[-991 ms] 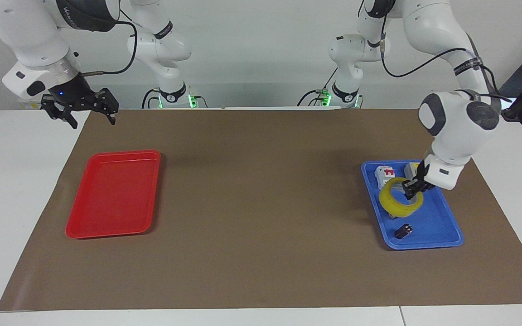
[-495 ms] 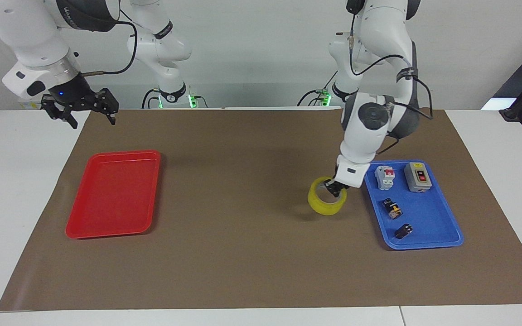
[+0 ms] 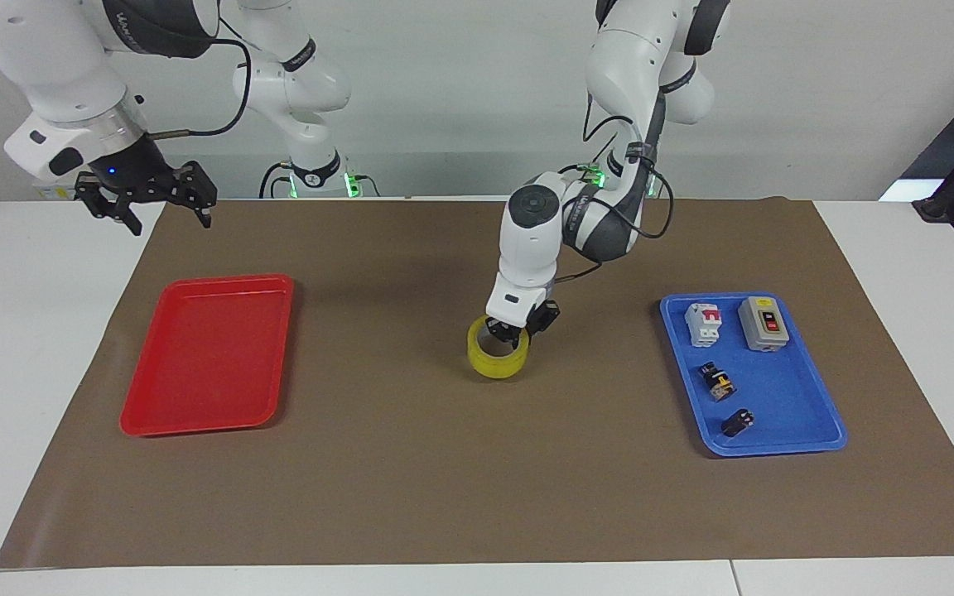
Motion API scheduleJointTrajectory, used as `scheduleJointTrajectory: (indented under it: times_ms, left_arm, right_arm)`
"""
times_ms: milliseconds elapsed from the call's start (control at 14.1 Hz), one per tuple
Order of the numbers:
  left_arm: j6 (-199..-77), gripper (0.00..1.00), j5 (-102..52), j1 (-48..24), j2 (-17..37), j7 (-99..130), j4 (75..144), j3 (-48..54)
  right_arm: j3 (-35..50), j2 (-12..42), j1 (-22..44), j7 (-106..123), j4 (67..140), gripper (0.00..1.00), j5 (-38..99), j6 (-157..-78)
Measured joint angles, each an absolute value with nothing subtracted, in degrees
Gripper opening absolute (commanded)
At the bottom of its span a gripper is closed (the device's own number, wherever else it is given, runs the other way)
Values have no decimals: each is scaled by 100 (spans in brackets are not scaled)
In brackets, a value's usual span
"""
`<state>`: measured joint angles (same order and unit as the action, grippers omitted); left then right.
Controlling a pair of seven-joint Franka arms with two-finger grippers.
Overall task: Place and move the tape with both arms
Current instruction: 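Set the tape on the table center with the left gripper while the right gripper approaches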
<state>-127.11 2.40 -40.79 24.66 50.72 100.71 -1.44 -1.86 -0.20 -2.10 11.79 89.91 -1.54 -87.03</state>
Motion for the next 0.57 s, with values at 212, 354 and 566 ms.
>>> scheduleJointTrajectory:
  times_ms: [212, 354, 566]
  left_arm:
    - [-12879, 100, 241, -4171, 2626, 5333, 10081, -155]
    - [-12901, 100, 242, -4160, 2613, 5529, 10061, -189]
    - [-12849, 100, 242, -4114, 2404, 5587, 10034, -235]
  right_arm:
    - [-186, -20, -210, 1179, 8991, 100, -154, -8703]
    - [-186, -20, -210, 1179, 8991, 100, -154, -8703]
    - [-184, -20, -206, 1179, 8991, 100, -154, -8703]
